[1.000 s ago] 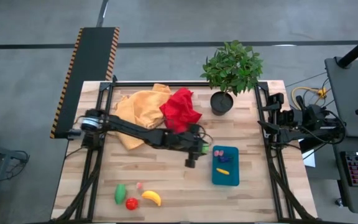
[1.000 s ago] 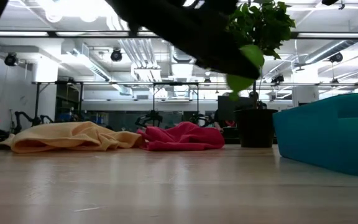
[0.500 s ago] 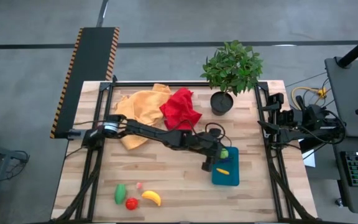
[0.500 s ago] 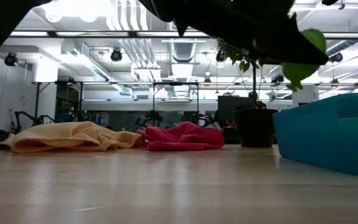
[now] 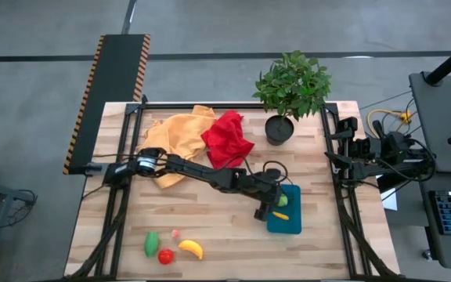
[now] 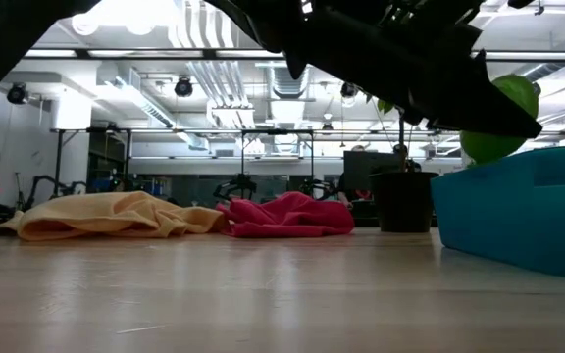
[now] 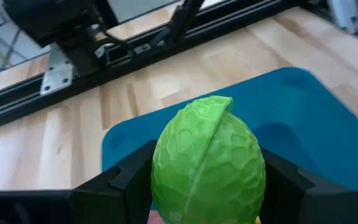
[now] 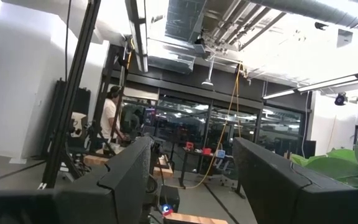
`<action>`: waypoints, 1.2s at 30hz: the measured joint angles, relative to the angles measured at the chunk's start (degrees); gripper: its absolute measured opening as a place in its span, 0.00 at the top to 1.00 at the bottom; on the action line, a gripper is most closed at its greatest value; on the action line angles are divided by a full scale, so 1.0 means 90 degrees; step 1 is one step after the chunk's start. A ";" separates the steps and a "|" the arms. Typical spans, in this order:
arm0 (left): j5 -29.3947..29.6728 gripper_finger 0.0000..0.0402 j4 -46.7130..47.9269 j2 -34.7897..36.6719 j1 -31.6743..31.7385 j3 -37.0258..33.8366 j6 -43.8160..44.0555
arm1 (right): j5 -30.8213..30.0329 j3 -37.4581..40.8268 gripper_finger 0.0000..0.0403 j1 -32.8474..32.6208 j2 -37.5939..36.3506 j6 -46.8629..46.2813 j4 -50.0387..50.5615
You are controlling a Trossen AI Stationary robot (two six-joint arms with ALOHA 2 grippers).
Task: Pick and placing Produce into tupperware
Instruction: Put the melon into the blue bin, then put the peach into the blue bin
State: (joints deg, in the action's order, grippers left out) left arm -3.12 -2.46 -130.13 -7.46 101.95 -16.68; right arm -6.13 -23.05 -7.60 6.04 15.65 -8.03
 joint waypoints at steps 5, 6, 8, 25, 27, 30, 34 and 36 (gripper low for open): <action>-0.0285 0.50 -0.0048 0.0007 -0.0013 0.0037 0.0004 | 0.0002 0.0000 0.44 0.0000 -0.0002 0.0001 0.0000; -0.0291 0.50 -0.0057 0.0007 -0.0015 0.0025 0.0005 | 0.0002 0.0000 0.44 0.0000 -0.0002 0.0001 0.0000; -0.0300 0.48 -0.0044 0.0007 -0.0015 0.0015 0.0019 | 0.0002 0.0000 0.44 0.0000 -0.0002 0.0001 0.0000; -0.0279 0.31 0.0114 0.0311 -0.0055 0.0041 0.0002 | 0.0002 0.0000 0.44 0.0000 -0.0001 0.0001 0.0001; -0.0272 0.31 0.0360 0.0471 -0.0102 0.0041 0.0000 | 0.0002 0.0000 0.44 0.0000 -0.0002 0.0001 0.0006; -0.0080 0.31 0.0914 0.0792 -0.0197 0.0002 0.0130 | 0.0002 0.0000 0.44 0.0000 -0.0002 -0.0001 0.0013; 0.0431 0.31 0.2026 0.1257 -0.0416 0.0012 0.0916 | 0.0002 0.0000 0.44 0.0000 -0.0002 -0.0001 0.0033; 0.0478 0.31 0.2574 0.1590 -0.0570 -0.0027 0.1162 | 0.0002 0.0000 0.44 0.0000 -0.0002 -0.0001 0.0034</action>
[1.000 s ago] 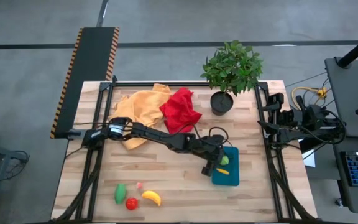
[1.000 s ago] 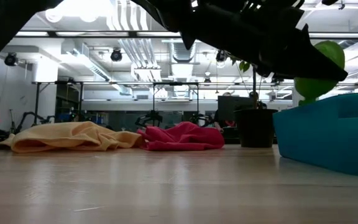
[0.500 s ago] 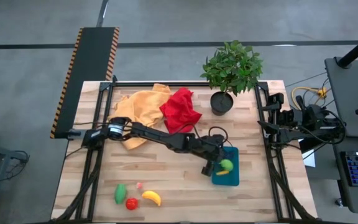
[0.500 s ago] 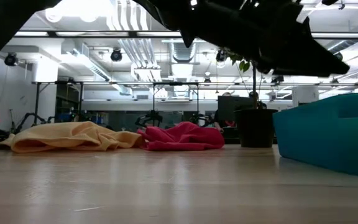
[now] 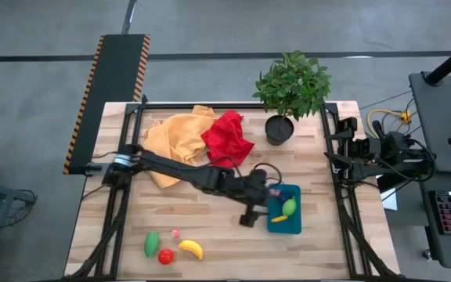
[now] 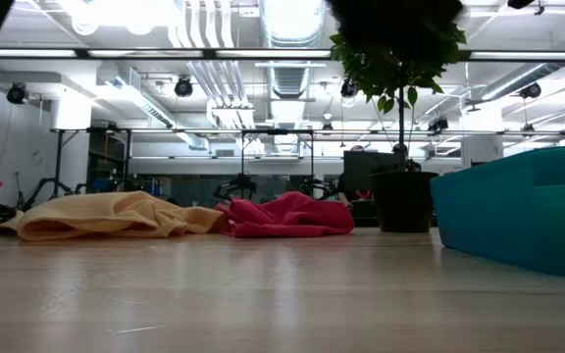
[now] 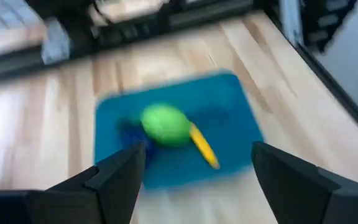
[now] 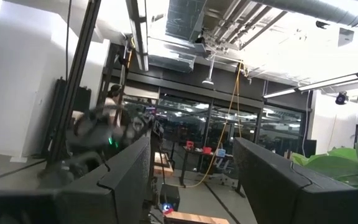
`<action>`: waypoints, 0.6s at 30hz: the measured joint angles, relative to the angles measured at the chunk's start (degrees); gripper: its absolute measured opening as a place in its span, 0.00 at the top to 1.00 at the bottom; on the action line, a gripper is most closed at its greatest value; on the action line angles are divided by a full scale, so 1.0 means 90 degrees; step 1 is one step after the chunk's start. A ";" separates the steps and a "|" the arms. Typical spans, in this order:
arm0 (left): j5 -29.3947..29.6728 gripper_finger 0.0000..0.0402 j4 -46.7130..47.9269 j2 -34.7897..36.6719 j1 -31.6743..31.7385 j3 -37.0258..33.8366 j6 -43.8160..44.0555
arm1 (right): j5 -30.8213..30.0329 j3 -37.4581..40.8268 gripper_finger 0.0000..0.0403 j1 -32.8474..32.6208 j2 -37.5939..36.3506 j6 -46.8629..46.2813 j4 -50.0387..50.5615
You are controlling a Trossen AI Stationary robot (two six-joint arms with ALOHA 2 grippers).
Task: Pick and placing Produce into tupperware
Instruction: Put the peach into the blue bin
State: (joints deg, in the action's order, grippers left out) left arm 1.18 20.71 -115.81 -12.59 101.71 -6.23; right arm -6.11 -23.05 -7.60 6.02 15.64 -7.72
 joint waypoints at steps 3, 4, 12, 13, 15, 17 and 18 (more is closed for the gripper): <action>0.0159 0.31 0.0799 0.0398 -0.0289 -0.0002 0.0394 | 0.0002 0.0000 0.44 0.0000 0.0001 -0.0015 0.0001; 0.0250 0.31 0.1149 0.0507 -0.0392 -0.0010 0.0539 | 0.0002 0.0000 0.44 0.0000 0.0002 -0.0015 0.0000; 0.1395 0.31 0.3521 0.1246 -0.1260 -0.0043 0.2483 | 0.0002 -0.0002 0.44 0.0000 -0.0017 -0.0019 -0.0023; 0.1421 0.31 0.3802 0.1288 -0.1337 -0.0043 0.2941 | 0.0000 -0.0002 0.44 0.0000 -0.0018 -0.0019 -0.0011; 0.1422 0.31 0.4434 0.1372 -0.1526 -0.0075 0.3965 | 0.0002 -0.0002 0.44 0.0000 -0.0023 -0.0019 0.0008; 0.1417 0.31 0.4998 0.1409 -0.1683 -0.0131 0.5015 | 0.0000 -0.0002 0.44 0.0000 -0.0030 -0.0019 -0.0005; 0.1414 0.31 0.5211 0.1409 -0.1771 -0.0152 0.5480 | 0.0002 -0.0002 0.44 0.0000 -0.0032 -0.0019 0.0012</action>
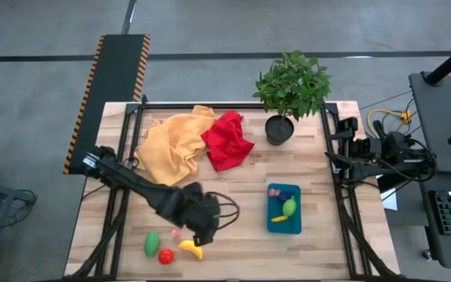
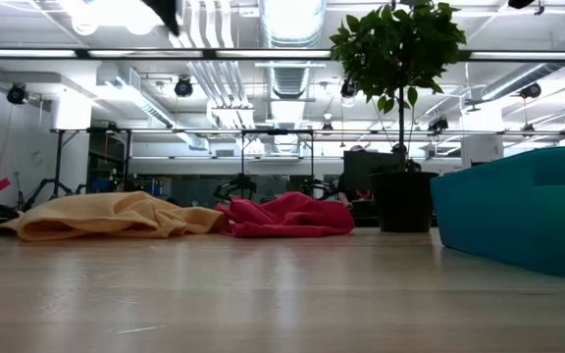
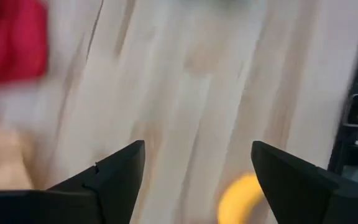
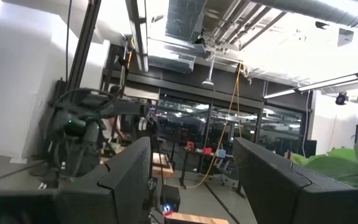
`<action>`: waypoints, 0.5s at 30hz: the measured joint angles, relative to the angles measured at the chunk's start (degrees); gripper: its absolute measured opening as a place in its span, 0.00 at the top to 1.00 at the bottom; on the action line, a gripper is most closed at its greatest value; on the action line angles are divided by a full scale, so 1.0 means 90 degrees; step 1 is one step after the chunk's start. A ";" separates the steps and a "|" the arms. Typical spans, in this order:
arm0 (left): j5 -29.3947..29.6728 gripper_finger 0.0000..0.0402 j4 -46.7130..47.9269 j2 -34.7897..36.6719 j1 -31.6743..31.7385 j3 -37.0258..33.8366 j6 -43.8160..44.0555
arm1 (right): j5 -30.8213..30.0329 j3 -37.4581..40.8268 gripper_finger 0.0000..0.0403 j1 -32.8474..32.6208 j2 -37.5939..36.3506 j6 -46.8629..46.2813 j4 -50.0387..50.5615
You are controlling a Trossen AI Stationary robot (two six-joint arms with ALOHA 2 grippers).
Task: Pick and placing Produce into tupperware
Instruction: Put the peach into the blue bin
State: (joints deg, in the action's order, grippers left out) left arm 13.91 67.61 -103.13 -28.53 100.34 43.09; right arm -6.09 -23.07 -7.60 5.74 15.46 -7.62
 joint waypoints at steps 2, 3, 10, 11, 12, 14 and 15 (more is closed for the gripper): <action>-0.0007 0.31 0.0454 0.0000 -0.0165 -0.0104 0.0889 | -0.0002 0.0000 0.44 0.0000 -0.0001 0.0000 -0.0002; -0.0012 0.31 0.0550 -0.0008 -0.0237 -0.0196 0.1334 | -0.0002 0.0000 0.44 0.0000 -0.0002 0.0000 -0.0001; -0.0865 0.31 0.0546 -0.0043 -0.0437 -0.1085 0.4121 | 0.0000 0.0000 0.44 0.0000 -0.0002 0.0000 0.0002; -0.1084 0.31 0.0551 -0.0051 -0.0461 -0.1246 0.4296 | -0.0002 0.0000 0.44 0.0000 -0.0002 0.0000 0.0003; -0.1289 0.31 0.0545 -0.0061 -0.0480 -0.1413 0.4389 | -0.0002 0.0000 0.44 0.0000 -0.0002 0.0000 0.0002; -0.1589 0.31 0.0517 -0.0063 -0.0517 -0.1726 0.4583 | -0.0002 0.0000 0.44 0.0000 -0.0002 0.0000 0.0005; -0.1711 0.31 0.0523 -0.0061 -0.0541 -0.1881 0.4703 | -0.0002 0.0000 0.44 0.0000 -0.0002 0.0001 0.0004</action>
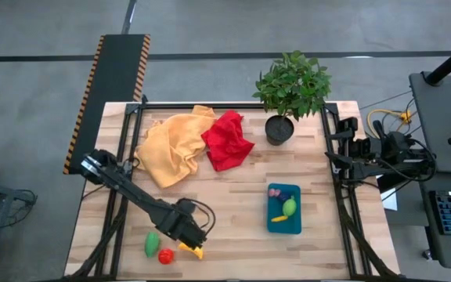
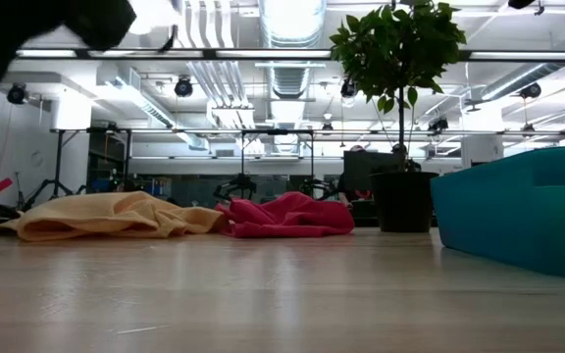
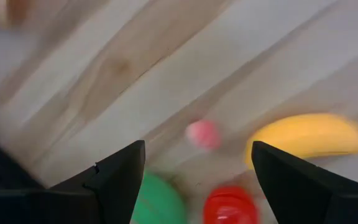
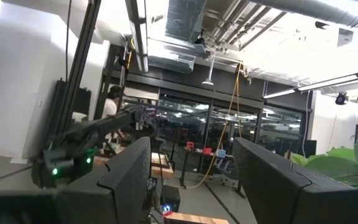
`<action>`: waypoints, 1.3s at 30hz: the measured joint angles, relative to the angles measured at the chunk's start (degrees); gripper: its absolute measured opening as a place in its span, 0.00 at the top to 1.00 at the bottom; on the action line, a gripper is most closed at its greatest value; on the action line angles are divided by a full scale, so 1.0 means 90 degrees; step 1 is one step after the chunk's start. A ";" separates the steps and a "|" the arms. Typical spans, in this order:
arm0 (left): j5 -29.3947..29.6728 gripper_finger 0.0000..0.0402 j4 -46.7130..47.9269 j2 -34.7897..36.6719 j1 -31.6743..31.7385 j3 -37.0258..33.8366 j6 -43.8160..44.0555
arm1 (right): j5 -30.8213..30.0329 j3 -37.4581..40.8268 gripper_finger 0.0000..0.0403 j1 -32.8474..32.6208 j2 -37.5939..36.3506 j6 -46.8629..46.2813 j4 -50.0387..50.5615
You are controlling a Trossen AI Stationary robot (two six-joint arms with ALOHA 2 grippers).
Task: Pick and placing Produce into tupperware
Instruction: Put the peach into the blue bin
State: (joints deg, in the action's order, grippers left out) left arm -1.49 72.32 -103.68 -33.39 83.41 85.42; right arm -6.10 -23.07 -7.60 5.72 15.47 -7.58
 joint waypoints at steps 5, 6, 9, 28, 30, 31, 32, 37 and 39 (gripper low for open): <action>-0.0438 0.31 -0.0212 0.0005 -0.0063 -0.0579 0.0309 | -0.0001 0.0000 0.44 0.0000 0.0000 0.0002 -0.0002; -0.0481 0.31 -0.0291 0.0005 -0.0081 -0.0649 0.0306 | -0.0001 0.0000 0.44 0.0000 0.0000 0.0004 -0.0011; -0.0491 0.31 -0.0645 0.0010 -0.0091 -0.0814 0.0146 | -0.0001 0.0000 0.44 0.0000 0.0000 0.0002 -0.0035; -0.0783 0.31 -0.2098 -0.0024 -0.0116 -0.1541 0.0081 | -0.0001 0.0002 0.44 0.0000 0.0000 -0.0047 -0.0036; -0.0784 0.31 -0.2133 -0.0026 -0.0116 -0.1582 0.0095 | -0.0002 0.0002 0.44 0.0000 0.0000 -0.0047 -0.0037; -0.0783 0.31 -0.2138 -0.0026 -0.0116 -0.1600 0.0096 | -0.0001 0.0002 0.44 0.0000 0.0000 -0.0049 -0.0036; -0.0785 0.31 -0.2138 -0.0026 -0.0116 -0.1616 0.0097 | -0.0001 0.0002 0.44 0.0000 0.0000 -0.0049 -0.0036; -0.0807 0.31 -0.2371 -0.0026 -0.0123 -0.1755 0.0095 | -0.0001 0.0005 0.44 0.0000 0.0000 -0.0048 -0.0036; -0.0828 0.32 -0.2465 -0.0026 -0.0123 -0.1806 0.0091 | -0.0002 0.0005 0.44 0.0000 0.0000 -0.0049 -0.0038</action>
State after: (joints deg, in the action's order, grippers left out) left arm -8.94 50.13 -103.92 -34.50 67.16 86.24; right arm -6.12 -23.03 -7.60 5.72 15.03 -7.92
